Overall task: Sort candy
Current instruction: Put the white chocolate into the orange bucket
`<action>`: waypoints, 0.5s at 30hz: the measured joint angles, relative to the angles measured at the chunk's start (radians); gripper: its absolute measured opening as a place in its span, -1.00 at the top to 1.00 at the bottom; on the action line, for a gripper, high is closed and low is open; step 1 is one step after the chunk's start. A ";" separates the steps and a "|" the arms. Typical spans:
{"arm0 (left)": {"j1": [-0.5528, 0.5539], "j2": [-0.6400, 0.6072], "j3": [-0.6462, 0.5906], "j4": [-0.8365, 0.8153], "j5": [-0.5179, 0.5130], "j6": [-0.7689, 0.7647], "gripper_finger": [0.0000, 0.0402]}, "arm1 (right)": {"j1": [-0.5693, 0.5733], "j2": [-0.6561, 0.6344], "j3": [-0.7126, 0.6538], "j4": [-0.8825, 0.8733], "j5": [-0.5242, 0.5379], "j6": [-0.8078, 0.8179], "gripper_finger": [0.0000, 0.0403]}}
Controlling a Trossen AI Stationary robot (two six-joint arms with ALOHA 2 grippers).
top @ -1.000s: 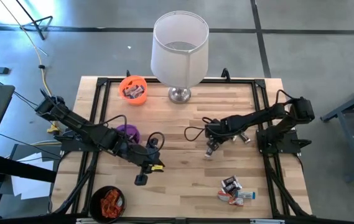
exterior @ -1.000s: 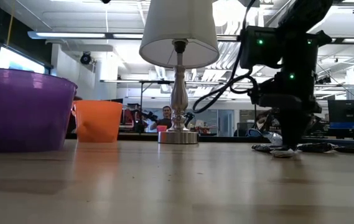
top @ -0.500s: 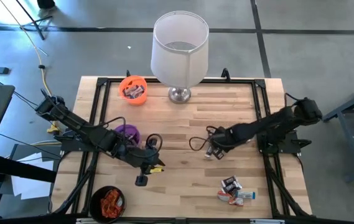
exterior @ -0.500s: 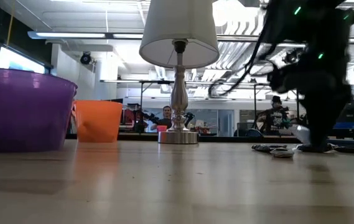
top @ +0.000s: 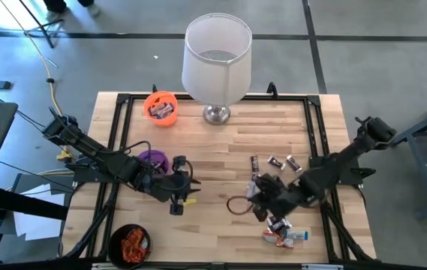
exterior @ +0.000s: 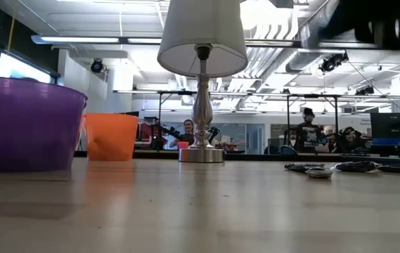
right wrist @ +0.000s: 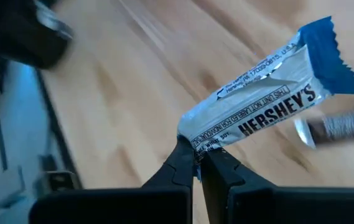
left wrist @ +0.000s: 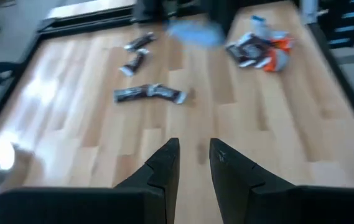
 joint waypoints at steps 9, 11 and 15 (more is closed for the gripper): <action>-0.006 0.000 -0.107 0.332 -0.136 0.146 0.63 | 0.094 0.163 0.283 -0.121 0.268 -0.218 0.99; -0.003 -0.001 -0.159 0.515 -0.108 0.206 0.63 | 0.094 0.206 0.329 -0.175 0.297 -0.238 0.99; 0.031 -0.002 -0.255 0.760 -0.047 0.216 0.63 | 0.092 0.272 0.417 -0.288 0.342 -0.253 0.99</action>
